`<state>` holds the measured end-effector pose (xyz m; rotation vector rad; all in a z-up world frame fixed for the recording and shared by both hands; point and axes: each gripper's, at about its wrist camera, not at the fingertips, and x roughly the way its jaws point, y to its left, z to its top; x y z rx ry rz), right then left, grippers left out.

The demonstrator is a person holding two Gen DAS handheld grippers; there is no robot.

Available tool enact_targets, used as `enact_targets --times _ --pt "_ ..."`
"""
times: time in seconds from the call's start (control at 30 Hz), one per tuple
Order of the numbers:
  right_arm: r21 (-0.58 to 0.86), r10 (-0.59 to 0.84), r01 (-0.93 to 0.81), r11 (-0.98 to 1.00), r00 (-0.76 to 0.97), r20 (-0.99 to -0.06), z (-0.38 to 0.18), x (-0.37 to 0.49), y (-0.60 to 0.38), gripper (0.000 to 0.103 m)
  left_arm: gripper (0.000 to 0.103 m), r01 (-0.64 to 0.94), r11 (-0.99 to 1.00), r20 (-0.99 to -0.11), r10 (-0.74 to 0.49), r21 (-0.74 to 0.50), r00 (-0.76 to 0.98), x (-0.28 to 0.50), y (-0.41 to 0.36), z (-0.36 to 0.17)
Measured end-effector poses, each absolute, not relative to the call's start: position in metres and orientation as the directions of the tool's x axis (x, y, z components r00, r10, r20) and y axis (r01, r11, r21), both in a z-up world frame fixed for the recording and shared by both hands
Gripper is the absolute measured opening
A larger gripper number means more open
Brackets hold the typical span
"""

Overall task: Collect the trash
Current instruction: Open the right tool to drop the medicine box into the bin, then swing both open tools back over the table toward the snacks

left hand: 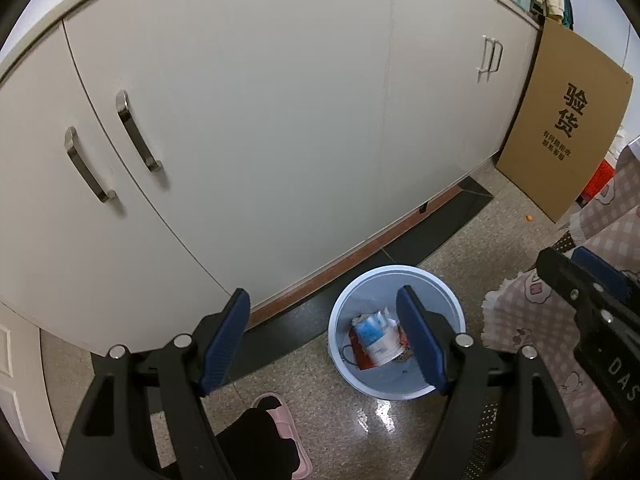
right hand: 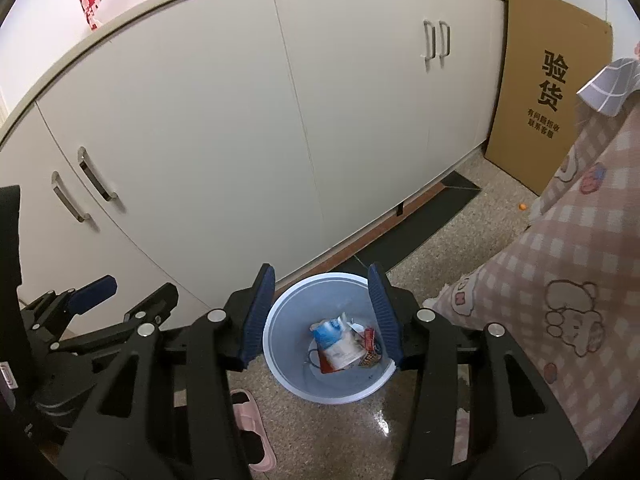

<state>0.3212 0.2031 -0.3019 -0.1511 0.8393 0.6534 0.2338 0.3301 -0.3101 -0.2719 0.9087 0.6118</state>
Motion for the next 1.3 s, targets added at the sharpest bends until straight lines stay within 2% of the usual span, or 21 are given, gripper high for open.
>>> enact_targets --times 0.3,0.47,0.57,0.7,0.83,0.93,1.07,1.13,1.3 --pt "0.138 0.513 -0.588 0.797 0.538 -0.669 -0.248 0.301 0.175 0.048 0.074 -0.591 0.806 -0.75 0.394 0.005 0.531 0.219 0.312 -0.256" --pt "0.201 0.591 -0.608 0.768 0.553 -0.587 -0.192 0.283 0.153 0.048 0.074 -0.584 0.811 -0.682 0.401 -0.047 0.612 0.205 0.293 -0.199" --pt "0.233 0.637 -0.622 0.747 0.57 -0.519 -0.155 0.272 0.131 0.049 0.078 -0.564 0.823 -0.627 0.406 -0.066 0.665 0.199 0.275 -0.163" --pt "0.255 0.635 -0.591 0.765 0.628 -0.45 -0.111 0.266 0.081 0.053 0.078 -0.496 0.865 -0.576 0.369 -0.073 0.729 0.206 0.235 -0.122" --pt "0.236 0.557 -0.507 0.829 0.718 -0.416 -0.084 0.269 0.018 0.059 0.078 -0.367 0.926 -0.565 0.261 -0.082 0.783 0.231 0.179 -0.095" --pt "0.228 0.466 -0.406 0.885 0.783 -0.412 -0.073 0.28 -0.045 0.062 0.078 -0.221 0.972 -0.586 0.13 -0.086 0.8 0.263 0.124 -0.08" --pt "0.228 0.317 -0.238 0.944 0.847 -0.427 -0.067 0.294 -0.131 0.07 0.078 -0.077 0.994 -0.606 0.016 -0.074 0.795 0.3 0.053 -0.077" --pt "0.23 0.24 -0.149 0.962 0.864 -0.442 -0.067 0.301 -0.169 0.078 0.078 0.011 0.998 -0.622 -0.051 -0.067 0.781 0.325 0.017 -0.078" --pt "0.252 0.11 0.033 0.967 0.84 -0.531 -0.083 0.337 -0.255 0.082 0.078 0.167 0.98 -0.671 -0.197 -0.11 0.715 0.382 -0.046 -0.093"
